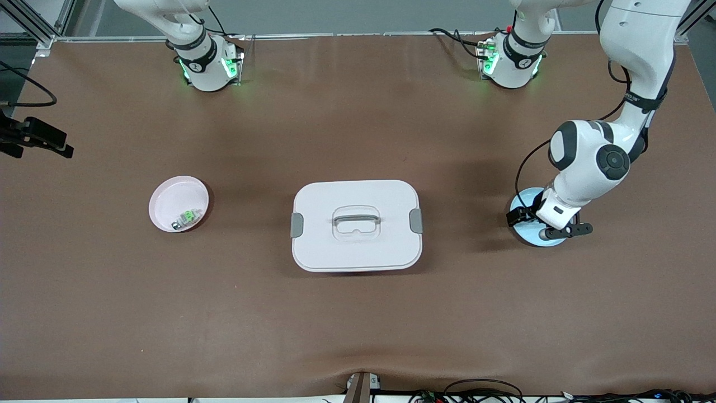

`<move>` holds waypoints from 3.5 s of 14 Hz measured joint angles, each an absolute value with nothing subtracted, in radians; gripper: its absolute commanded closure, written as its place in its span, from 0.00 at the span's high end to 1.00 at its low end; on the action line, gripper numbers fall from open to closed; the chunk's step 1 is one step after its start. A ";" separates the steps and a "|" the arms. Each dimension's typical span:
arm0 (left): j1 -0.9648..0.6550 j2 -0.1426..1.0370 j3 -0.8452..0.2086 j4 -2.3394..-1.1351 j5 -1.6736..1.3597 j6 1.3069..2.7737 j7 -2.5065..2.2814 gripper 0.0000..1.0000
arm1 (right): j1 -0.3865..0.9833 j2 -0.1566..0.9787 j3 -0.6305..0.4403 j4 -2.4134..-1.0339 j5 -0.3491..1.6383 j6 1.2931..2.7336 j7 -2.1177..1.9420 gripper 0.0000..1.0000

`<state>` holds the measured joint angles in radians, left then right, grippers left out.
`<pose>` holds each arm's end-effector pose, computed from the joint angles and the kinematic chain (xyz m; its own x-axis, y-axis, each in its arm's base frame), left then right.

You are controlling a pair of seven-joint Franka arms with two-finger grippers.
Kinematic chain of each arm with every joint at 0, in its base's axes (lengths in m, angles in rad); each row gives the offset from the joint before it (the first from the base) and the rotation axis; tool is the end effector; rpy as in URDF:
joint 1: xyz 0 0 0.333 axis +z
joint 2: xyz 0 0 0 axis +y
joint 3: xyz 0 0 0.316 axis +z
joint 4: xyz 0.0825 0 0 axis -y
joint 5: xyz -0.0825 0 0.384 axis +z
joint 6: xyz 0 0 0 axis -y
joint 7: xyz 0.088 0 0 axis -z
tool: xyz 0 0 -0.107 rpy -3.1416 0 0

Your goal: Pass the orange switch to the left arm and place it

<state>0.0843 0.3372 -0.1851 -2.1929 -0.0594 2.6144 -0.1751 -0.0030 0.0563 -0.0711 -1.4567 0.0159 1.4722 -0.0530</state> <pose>0.5649 -0.0556 0.2407 0.9878 0.1402 0.0675 0.1324 -0.9852 0.1085 0.5609 -0.0385 0.6380 0.9990 -0.0195 -0.0400 -0.0201 -0.9997 -0.0140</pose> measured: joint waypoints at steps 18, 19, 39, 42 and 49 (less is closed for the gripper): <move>-0.127 0.200 0.069 -1.785 -0.016 2.008 -0.090 1.00 | -0.003 0.055 -0.072 -1.453 0.017 1.493 -0.005 1.00; -0.128 0.181 0.069 -1.784 -0.016 1.993 -0.090 1.00 | -0.003 0.055 -0.072 -1.453 0.017 1.493 -0.005 1.00; 0.028 -0.183 -0.065 -1.925 -0.015 1.858 -0.019 1.00 | -0.005 0.055 -0.077 -1.453 0.017 1.491 -0.005 1.00; 0.027 -0.182 -0.069 -1.859 -0.015 1.810 -0.020 1.00 | -0.005 0.055 -0.077 -1.453 0.017 1.491 -0.005 1.00; -0.010 -0.069 -0.071 -1.657 -0.015 1.684 -0.021 1.00 | -0.005 0.055 -0.077 -1.453 0.017 1.491 -0.005 1.00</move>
<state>-0.0105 -0.0689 -0.0708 -1.6572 -0.0151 1.6840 -0.0207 -0.0053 0.0551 -0.0768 -1.4529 0.0169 1.4912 -0.0053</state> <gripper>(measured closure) 0.000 0.000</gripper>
